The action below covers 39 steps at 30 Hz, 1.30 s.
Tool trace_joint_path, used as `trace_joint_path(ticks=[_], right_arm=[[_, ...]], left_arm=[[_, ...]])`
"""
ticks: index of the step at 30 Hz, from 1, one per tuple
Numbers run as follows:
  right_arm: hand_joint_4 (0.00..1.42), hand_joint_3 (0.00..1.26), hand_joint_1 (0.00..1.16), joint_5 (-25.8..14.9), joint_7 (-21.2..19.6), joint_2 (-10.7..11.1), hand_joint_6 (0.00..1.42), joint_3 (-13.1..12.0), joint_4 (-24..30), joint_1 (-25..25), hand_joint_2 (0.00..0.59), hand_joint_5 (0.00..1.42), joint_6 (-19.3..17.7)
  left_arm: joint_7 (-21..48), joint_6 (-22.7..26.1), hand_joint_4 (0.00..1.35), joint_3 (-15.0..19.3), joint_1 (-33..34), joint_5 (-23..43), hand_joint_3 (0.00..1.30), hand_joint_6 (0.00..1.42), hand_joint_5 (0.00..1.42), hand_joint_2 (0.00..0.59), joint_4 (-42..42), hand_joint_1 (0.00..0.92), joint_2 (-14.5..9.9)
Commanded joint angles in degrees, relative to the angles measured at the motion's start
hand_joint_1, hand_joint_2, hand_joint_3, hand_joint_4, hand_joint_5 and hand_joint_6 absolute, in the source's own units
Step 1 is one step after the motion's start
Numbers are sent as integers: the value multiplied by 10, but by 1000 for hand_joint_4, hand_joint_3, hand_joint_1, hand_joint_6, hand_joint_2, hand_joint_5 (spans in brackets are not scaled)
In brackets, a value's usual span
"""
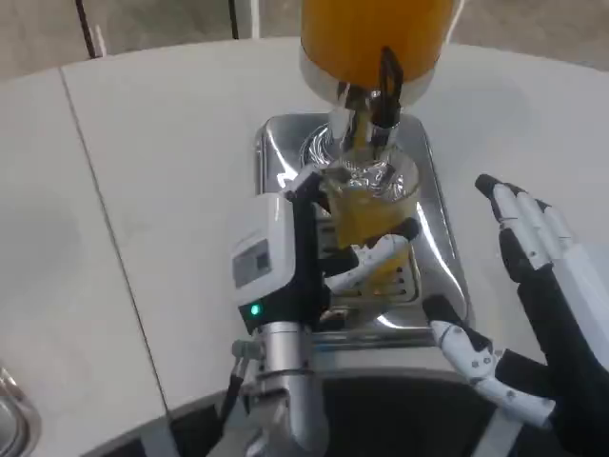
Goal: Grasp the cup under the faucet to collect the drink, then remove the cup.
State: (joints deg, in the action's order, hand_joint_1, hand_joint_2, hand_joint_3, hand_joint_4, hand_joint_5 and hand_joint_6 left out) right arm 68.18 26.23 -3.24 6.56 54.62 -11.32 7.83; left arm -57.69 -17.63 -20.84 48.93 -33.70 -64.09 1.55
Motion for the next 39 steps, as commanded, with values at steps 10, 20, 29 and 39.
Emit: trace_joint_path(ticks=[10, 20, 29, 39], right_arm=[[0, 0, 371, -8, -33, 7, 113, 5, -12, -4, 446, 0, -5], [0, 0, 371, -25, -48, 12, 113, 7, -40, 19, 446, 0, -1], [0, 0, 371, -25, -55, 18, 113, 8, -41, 12, 446, 0, -2], [0, 0, 371, -36, -75, 28, 113, 5, -56, 19, 446, 0, -3]], left_arm=[[-6, -32, 1269, -10, -25, -19, 1144, 1424, 1424, 80, 65, 545, -38], [12, -36, 1283, -7, -59, -22, 1154, 1424, 1424, 74, 111, 547, -79], [12, -34, 1297, -1, -64, -32, 1171, 1424, 1424, 68, 113, 551, -98], [24, -42, 1297, 15, -100, -33, 1173, 1424, 1424, 65, 165, 548, -138]])
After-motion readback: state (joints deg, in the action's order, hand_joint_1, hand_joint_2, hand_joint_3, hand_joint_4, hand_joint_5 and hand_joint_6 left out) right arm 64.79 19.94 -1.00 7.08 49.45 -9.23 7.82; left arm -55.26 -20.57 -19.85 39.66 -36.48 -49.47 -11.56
